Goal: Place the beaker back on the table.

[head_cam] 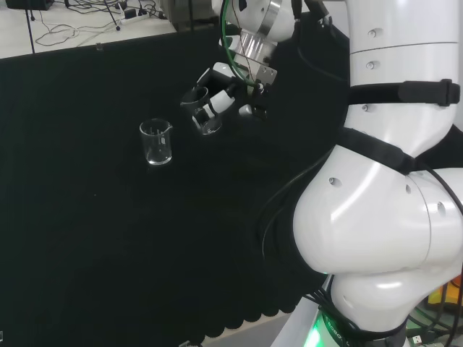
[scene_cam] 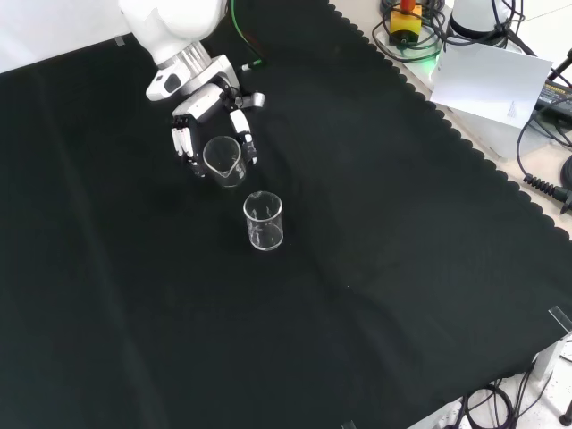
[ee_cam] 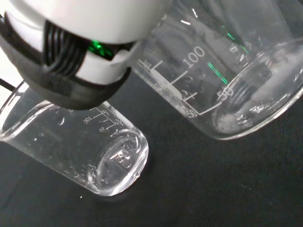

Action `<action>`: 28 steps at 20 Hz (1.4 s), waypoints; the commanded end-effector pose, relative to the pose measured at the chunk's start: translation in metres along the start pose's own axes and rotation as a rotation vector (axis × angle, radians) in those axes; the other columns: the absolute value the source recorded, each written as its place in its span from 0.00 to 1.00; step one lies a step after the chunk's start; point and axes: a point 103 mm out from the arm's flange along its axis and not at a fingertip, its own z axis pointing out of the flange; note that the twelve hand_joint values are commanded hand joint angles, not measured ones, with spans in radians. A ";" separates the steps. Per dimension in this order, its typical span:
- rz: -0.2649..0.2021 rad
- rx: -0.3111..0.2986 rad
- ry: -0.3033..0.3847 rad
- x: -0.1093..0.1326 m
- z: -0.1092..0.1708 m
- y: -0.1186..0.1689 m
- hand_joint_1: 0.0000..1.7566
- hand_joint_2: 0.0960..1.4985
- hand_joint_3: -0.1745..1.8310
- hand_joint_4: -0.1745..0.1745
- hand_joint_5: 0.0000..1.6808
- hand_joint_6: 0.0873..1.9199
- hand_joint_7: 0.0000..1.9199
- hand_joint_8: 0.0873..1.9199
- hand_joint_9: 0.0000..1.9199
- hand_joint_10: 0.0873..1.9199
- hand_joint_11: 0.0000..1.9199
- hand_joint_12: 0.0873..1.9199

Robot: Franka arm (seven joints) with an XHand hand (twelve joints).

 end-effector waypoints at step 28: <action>-0.044 -0.043 0.076 -0.027 0.028 0.007 0.73 0.39 0.42 0.69 0.73 0.36 0.70 0.26 0.67 0.19 0.51 0.48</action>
